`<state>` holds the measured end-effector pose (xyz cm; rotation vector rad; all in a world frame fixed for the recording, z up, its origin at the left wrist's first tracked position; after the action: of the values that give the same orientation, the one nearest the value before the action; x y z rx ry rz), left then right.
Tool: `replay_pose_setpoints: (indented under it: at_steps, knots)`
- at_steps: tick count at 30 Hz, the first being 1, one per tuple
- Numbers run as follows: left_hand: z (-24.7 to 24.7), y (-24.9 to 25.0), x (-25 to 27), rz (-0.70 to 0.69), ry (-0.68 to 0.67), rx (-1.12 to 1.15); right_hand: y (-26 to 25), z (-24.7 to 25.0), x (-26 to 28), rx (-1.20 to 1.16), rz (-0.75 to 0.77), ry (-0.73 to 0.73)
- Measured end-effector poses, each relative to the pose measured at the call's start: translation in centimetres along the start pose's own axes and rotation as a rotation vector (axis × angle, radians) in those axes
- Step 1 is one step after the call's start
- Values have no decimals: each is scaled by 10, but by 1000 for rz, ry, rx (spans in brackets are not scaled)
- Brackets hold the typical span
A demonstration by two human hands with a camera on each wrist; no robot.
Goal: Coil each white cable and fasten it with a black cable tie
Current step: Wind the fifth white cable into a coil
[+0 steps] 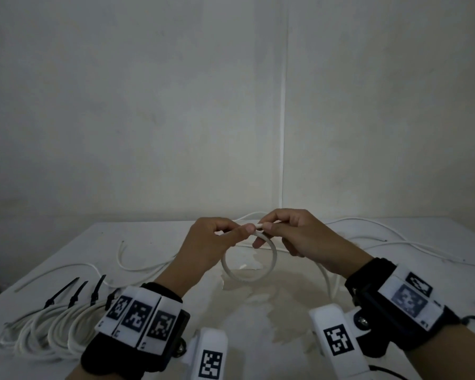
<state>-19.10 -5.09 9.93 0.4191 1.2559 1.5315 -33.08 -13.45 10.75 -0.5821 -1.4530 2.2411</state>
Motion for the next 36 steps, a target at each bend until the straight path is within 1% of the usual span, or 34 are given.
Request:
replay_pose_setpoints:
  at_steps: [4,7,11,13,15,20,22,25,28,31,33,36]
  knots:
    - [-1,0,1,19,13,-1,-7,-1,3,90,61,18]
    - [-2,-2,1,30,28,-21,-3,0,0,86,38,32]
    - [-2,-4,2,88,-47,-23,2,2,-2,30,6,61]
    - [-1,-3,2,79,-51,-16,3,1,-1,7,-6,43]
    - [0,-1,2,58,-21,-11,3,0,-1,-6,-12,32]
    - [-1,-4,1,40,-13,2,0,-1,-2,-1,47,114]
    - [-1,-5,1,46,-21,-9,3,0,-3,-14,36,128]
    - [3,-9,3,154,-94,35,9,4,-5,-14,2,148]
    - [11,-15,6,264,-198,178,11,6,-4,-13,-3,145]
    - [17,-20,11,309,-279,329,12,5,-4,1,-12,144]
    - [17,-23,13,299,-276,388,13,4,-4,-5,-21,139]
    - [12,-26,14,195,-194,336,11,3,-4,-37,-20,144]
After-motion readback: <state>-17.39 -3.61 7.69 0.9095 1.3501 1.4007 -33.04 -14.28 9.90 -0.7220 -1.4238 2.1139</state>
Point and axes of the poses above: each hand's wrist, its own x-axis away from the middle knuckle, its own z-axis out of the back of the hand, y = z × x, the point moved 3 cm from there along -x, towards the middle knuckle, and after that the axes turned 5 degrees about -y, right-handed, at the moved point
